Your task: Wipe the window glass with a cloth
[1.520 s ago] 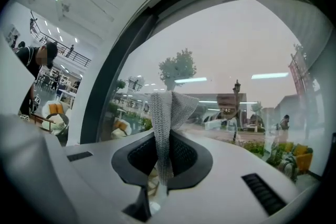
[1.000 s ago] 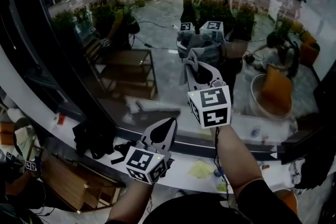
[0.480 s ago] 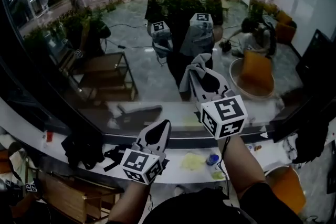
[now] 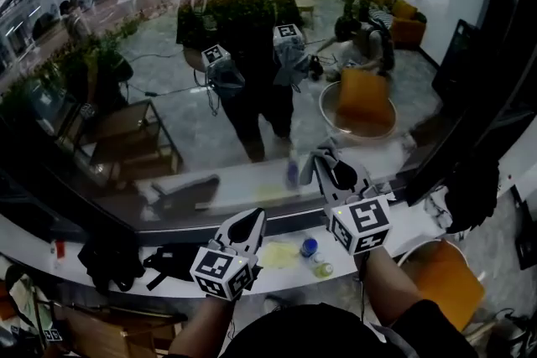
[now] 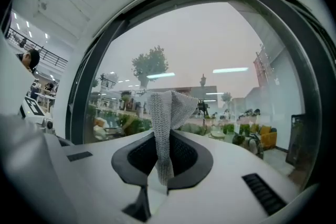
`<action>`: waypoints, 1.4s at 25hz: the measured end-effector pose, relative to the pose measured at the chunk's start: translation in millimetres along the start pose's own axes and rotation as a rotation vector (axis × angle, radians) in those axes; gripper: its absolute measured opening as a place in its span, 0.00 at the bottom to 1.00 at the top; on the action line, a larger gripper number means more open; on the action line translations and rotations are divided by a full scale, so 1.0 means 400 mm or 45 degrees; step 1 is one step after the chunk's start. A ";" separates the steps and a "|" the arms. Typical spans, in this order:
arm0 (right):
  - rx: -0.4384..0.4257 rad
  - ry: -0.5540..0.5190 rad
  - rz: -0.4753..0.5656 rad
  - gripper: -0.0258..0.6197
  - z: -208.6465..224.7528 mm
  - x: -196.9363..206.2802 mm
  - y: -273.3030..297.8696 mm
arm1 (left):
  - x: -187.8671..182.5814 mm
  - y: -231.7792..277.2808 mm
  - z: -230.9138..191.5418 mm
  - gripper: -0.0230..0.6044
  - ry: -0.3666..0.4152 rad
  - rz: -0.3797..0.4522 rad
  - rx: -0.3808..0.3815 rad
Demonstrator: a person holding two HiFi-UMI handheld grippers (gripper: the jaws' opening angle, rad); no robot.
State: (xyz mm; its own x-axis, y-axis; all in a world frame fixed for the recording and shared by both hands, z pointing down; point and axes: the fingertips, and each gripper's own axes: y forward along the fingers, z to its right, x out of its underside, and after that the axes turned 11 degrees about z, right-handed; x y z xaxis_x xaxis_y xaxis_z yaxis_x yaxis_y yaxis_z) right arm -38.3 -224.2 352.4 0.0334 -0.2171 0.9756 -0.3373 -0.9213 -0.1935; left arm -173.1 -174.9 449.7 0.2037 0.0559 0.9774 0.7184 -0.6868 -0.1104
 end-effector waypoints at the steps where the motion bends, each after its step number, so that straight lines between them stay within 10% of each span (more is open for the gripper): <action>1: 0.017 0.011 -0.024 0.12 0.019 0.012 -0.039 | 0.012 0.011 0.029 0.05 -0.020 -0.011 0.011; 15: 0.204 0.129 -0.157 0.12 0.236 0.103 -0.562 | 0.127 0.120 0.537 0.05 -0.100 -0.061 0.189; 35: 0.107 0.197 -0.214 0.12 0.238 0.151 -0.838 | 0.219 0.066 0.778 0.05 -0.101 -0.091 0.099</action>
State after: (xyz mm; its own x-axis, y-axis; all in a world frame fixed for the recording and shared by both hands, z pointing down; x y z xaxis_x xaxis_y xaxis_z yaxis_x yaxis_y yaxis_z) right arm 166.3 40.9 466.5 -0.0639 -0.0125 0.9979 -0.2595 -0.9653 -0.0287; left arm 70.6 37.4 476.4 0.1997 0.1620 0.9664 0.7819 -0.6208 -0.0575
